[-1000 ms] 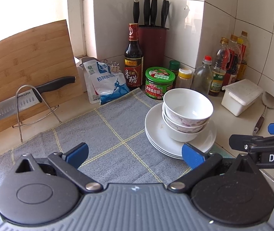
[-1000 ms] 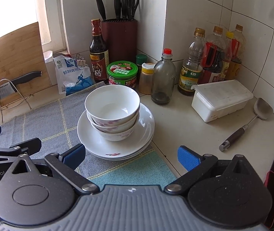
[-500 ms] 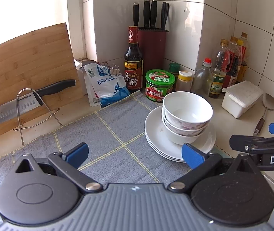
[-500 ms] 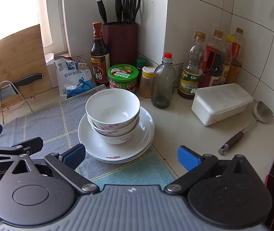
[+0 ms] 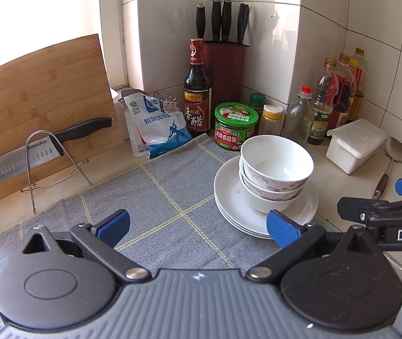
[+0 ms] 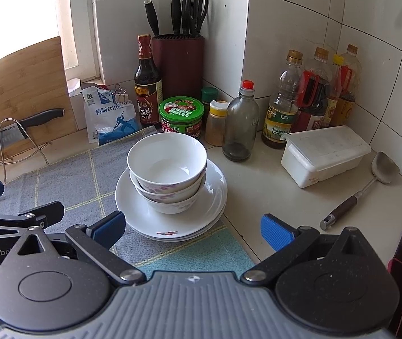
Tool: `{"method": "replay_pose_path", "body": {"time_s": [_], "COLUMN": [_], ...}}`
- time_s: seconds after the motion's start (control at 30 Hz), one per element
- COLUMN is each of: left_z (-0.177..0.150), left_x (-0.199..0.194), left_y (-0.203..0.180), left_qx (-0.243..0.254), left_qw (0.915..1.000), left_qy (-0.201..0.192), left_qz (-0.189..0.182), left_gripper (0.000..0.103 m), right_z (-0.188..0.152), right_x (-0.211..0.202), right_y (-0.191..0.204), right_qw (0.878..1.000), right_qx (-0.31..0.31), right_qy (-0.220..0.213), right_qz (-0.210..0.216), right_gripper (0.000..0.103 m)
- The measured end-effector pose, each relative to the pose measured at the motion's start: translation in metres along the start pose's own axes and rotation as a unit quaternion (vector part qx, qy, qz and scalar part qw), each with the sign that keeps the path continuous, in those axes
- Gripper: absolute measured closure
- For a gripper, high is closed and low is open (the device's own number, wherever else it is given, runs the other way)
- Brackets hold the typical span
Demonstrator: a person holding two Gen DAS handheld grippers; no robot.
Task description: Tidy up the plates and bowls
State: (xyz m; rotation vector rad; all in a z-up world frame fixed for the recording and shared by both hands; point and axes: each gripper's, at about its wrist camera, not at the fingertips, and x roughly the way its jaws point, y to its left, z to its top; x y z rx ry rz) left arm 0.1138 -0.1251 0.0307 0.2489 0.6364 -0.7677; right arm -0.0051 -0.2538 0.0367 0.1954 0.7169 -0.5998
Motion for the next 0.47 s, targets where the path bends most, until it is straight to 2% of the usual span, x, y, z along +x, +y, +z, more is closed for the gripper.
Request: {"method": "replay_pose_path", "body": {"time_s": [0.47], "left_z": [0.0015], "left_x": [0.0005], "left_y": [0.0015], "left_qx": [0.000], "left_qw": [1.0000], "left_qy": [0.000], "left_qz": [0.001], "left_gripper": [0.001], "right_z": [0.0024], "right_x": [-0.0014], "right_y": [0.0024], "right_qw": [1.000], "right_qx": [-0.003], "right_qy": [-0.005], "right_qz": [-0.002], "right_gripper": [0.000]}}
